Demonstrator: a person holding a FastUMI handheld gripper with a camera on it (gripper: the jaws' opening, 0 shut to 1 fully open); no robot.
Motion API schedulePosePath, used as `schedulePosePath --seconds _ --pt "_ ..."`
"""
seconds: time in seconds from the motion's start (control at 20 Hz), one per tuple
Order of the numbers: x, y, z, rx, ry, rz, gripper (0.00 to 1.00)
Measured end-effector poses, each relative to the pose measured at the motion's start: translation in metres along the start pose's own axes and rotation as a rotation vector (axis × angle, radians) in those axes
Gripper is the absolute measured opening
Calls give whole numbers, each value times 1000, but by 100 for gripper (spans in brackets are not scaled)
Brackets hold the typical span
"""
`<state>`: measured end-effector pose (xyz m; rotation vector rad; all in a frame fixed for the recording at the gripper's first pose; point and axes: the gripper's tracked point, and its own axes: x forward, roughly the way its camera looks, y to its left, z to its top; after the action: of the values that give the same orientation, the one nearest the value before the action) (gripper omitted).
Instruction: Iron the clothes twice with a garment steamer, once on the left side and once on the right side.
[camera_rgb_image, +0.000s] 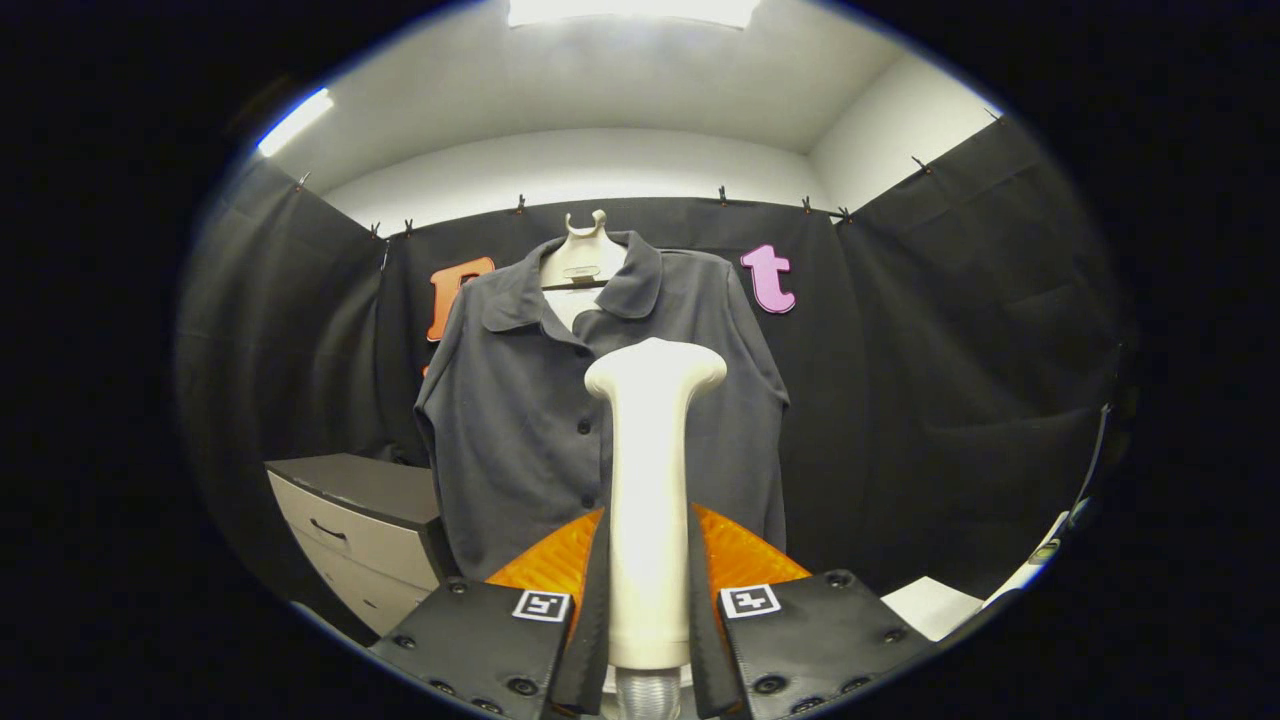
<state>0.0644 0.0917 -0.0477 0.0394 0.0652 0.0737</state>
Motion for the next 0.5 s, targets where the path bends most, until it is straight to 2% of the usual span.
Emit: schedulePosePath --seconds 0.5 --pt "66 -10 29 48 -39 -10 41"
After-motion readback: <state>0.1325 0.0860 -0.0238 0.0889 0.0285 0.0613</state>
